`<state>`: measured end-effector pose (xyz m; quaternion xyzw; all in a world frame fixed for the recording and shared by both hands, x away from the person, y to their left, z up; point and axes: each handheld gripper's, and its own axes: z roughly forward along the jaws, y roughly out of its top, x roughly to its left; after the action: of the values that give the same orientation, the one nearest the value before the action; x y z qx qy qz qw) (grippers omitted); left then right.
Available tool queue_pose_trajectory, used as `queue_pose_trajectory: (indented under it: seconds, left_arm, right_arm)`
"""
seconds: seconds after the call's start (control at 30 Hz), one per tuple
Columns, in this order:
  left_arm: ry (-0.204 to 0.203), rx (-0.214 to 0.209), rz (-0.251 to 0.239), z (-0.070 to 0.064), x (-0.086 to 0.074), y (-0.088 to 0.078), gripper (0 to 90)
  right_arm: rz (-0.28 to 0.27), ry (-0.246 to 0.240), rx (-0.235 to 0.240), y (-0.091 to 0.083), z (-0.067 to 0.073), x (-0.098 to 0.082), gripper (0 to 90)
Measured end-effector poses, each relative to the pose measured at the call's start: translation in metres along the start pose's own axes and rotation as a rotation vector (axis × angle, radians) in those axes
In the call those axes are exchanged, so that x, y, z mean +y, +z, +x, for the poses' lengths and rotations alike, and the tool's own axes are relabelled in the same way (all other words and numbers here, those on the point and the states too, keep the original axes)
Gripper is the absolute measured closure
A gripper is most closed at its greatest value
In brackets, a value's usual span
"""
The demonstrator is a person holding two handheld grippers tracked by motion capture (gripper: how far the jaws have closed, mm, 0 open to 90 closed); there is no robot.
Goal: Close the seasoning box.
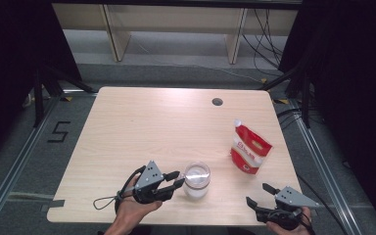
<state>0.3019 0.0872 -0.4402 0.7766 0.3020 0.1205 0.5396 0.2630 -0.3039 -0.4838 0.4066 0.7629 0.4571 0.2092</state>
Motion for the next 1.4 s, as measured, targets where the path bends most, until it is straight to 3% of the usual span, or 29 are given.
queue_pose_trajectory:
  seconds: [0.1,0.17,0.23,0.3,0.33,0.43,0.47,0.5,0.57,0.63,0.73,0.8,0.83,0.93,0.97,1.0,1.1,1.13,1.17,1.27,1.33,1.4]
  left_arm:
    - [-0.024,-0.001,0.003,0.000,-0.001,-0.002,53.4]
    - [-0.065,-0.027,-0.004,0.000,-0.002,-0.003,45.7]
    - [-0.074,-0.022,0.000,0.000,-0.002,-0.004,38.7]
    - [-0.089,-0.025,0.000,0.001,-0.003,-0.006,34.1]
    - [-0.116,-0.029,-0.001,0.001,-0.007,-0.008,31.9]
    - [-0.110,-0.017,0.017,0.002,-0.012,-0.009,28.7]
    - [-0.123,-0.011,0.022,0.001,-0.015,-0.010,27.7]
    - [-0.123,-0.011,0.022,0.001,-0.015,-0.010,26.9]
    - [-0.109,-0.006,0.031,0.002,-0.020,-0.010,25.8]
    - [-0.123,0.008,0.049,0.000,-0.027,-0.012,24.6]
    - [-0.112,0.010,0.049,0.000,-0.033,-0.014,23.2]
    - [-0.108,0.018,0.053,0.000,-0.035,-0.017,21.9]
    - [-0.104,0.000,0.043,0.002,-0.036,-0.018,20.4]
    - [-0.122,0.009,0.036,0.001,-0.039,-0.019,17.1]
    - [-0.102,0.009,0.045,0.002,-0.040,-0.020,16.4]
    - [-0.122,0.014,0.044,0.001,-0.042,-0.020,16.3]
    - [-0.102,0.015,0.059,0.002,-0.045,-0.021,16.1]
    - [-0.121,0.011,0.048,0.002,-0.047,-0.020,16.0]
    - [-0.108,0.011,0.061,0.003,-0.048,-0.021,15.9]
    - [-0.126,0.024,0.068,0.002,-0.050,-0.023,15.4]
    - [-0.092,0.025,0.083,0.003,-0.052,-0.025,15.2]
    - [-0.099,0.014,0.079,0.003,-0.055,-0.024,15.2]
  right_arm:
    - [0.000,0.004,0.000,0.000,0.000,0.000,22.9]
    - [-0.019,0.004,0.006,0.000,0.000,0.000,22.7]
    - [-0.030,-0.006,0.002,-0.001,-0.001,0.001,22.6]
    - [-0.044,0.016,0.020,0.000,0.001,0.001,22.2]
    - [-0.056,0.017,0.028,0.000,0.000,0.001,21.3]
    - [-0.063,0.007,0.044,0.000,0.000,0.002,19.1]
    - [-0.061,0.039,0.060,-0.001,0.003,0.002,16.4]
    - [-0.061,0.039,0.060,-0.001,0.003,0.002,16.4]
    - [-0.091,0.007,0.056,0.000,0.002,0.003,14.9]
    - [-0.077,0.046,0.064,-0.001,0.007,0.003,15.1]
    - [-0.080,0.015,0.067,0.000,0.006,0.002,15.3]
    - [-0.090,0.020,0.079,0.001,0.007,0.002,15.2]
    - [-0.090,0.019,0.078,0.001,0.007,0.002,15.3]
    - [-0.077,0.008,0.060,-0.001,0.006,0.002,15.3]
    - [-0.081,0.011,0.058,-0.001,0.006,0.002,15.3]
    - [-0.084,0.017,0.059,-0.001,0.006,0.002,15.3]
    - [-0.080,0.016,0.057,-0.002,0.006,0.002,15.3]
    - [-0.071,0.044,0.058,-0.002,0.008,0.001,15.3]
    - [-0.071,0.030,0.048,-0.002,0.006,0.001,15.3]
    - [-0.060,-0.003,0.031,-0.003,0.005,0.000,15.3]
    - [-0.047,0.009,0.043,-0.003,0.007,0.000,15.3]
    - [-0.026,0.013,0.040,-0.003,0.007,-0.002,15.3]
